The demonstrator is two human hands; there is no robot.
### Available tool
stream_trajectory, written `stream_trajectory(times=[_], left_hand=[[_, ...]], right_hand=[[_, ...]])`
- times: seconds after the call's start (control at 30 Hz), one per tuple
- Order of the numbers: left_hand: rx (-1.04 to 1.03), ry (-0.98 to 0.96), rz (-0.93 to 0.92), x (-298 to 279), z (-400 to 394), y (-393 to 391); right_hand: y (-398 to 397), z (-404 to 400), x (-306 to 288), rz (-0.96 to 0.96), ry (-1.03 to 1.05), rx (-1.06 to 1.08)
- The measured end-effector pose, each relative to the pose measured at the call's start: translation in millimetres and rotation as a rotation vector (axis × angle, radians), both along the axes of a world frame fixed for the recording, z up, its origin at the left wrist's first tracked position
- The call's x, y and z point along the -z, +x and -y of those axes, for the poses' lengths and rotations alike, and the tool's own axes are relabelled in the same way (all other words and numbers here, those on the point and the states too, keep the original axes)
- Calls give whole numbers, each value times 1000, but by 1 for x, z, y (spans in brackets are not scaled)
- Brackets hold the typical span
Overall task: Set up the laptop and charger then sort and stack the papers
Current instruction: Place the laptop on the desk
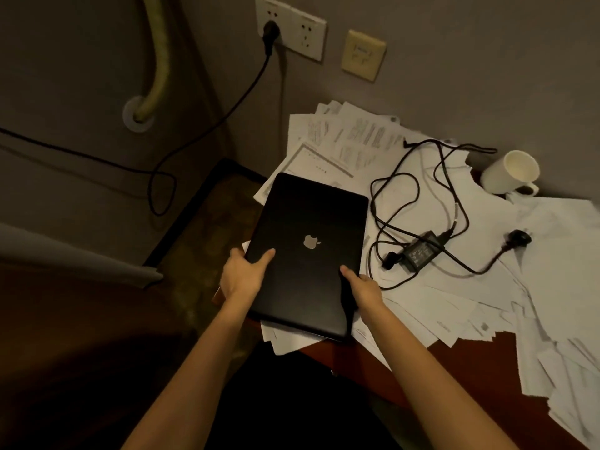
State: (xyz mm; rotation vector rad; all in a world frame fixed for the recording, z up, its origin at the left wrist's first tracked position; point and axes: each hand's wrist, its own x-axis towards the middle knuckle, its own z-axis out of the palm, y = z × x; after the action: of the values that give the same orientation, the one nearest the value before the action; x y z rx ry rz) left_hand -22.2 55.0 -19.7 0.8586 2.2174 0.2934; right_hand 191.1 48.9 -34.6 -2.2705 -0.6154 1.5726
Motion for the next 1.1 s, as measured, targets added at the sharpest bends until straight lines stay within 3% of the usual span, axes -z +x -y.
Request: stream_trajectory(times=[0.1,0.2,0.37,0.57,0.8,0.93,1.1], left_hand=[[27,37,27,4,-4,-8],[96,80,29,1,-7,-10],[241,255,76,-16,-23,-2],[496,339,106,-42,-34,53],[741,435,33,-55,-6,185],[910,532,-112,-57,25,266],[1054,596,-126,-35,61,317]], right_hand=[[-3,7,-4,-235,19,236],[2,13,-11,-436,62,290],[23,32,-29,-636,176,401],[75,71,-54,-825,292,720],[172,151,-51,-866,296,989],[234,201,-49,-946,281,1074],[285,243,-39,-945,265,1178]])
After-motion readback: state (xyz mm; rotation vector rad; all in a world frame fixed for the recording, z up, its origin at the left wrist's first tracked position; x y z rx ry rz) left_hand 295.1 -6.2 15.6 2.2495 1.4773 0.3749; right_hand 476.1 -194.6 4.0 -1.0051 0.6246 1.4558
